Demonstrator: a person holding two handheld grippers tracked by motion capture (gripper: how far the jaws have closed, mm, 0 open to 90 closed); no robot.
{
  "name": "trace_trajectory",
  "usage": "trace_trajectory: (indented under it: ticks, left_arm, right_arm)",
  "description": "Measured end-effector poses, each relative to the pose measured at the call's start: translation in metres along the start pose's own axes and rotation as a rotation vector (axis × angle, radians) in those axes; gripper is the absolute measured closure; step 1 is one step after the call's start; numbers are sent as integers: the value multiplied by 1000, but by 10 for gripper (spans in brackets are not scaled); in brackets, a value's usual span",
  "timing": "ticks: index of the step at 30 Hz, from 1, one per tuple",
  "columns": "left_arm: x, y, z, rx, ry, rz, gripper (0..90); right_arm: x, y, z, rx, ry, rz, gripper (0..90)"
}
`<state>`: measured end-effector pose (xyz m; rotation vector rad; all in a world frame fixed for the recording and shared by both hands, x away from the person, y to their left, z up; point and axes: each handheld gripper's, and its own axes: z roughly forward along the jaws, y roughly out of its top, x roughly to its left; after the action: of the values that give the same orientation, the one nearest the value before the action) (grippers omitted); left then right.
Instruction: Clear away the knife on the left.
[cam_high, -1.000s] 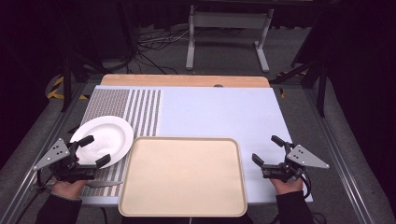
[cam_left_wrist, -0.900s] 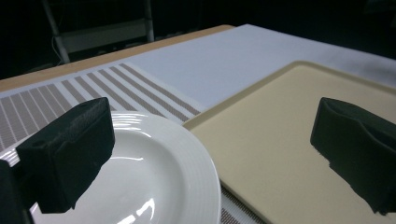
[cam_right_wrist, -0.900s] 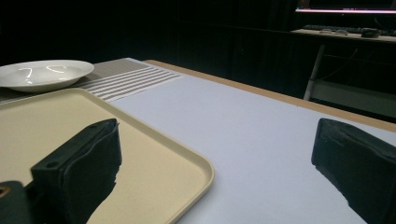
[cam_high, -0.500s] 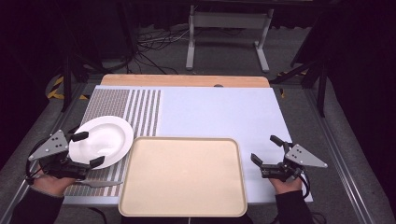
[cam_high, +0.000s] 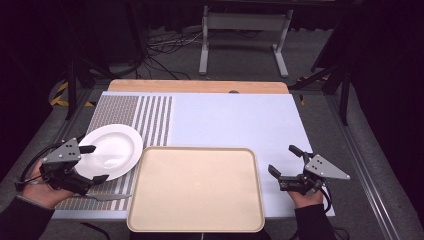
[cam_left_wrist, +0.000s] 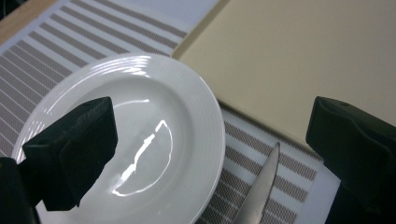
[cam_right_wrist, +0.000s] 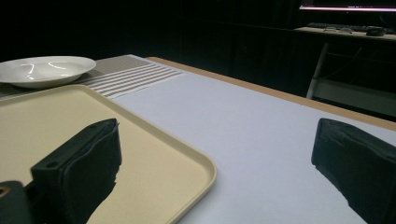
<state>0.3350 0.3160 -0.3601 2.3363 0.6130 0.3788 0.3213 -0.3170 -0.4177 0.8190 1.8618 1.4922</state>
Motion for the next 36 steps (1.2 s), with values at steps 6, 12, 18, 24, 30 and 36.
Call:
trace_trajectory:
  ticks: [6,12,18,24,30,36]
  left_arm:
    - [6,-2,-5,97,-36,21,57]
    - [8,-4,-5,199,-86,63,63]
    - [10,-9,-1,298,-121,111,70]
    - [7,-15,7,408,-141,175,74]
    - [4,-21,17,509,-151,209,82]
    - [8,-30,25,578,-182,218,122]
  right_arm:
    - [0,0,1,3,5,-1,24]
    - [1,-1,2,6,7,-4,24]
    - [1,-1,2,8,5,-4,24]
    - [1,-2,3,11,6,-2,24]
    - [2,-1,3,3,7,-9,24]
    - [2,-2,3,10,9,-5,24]
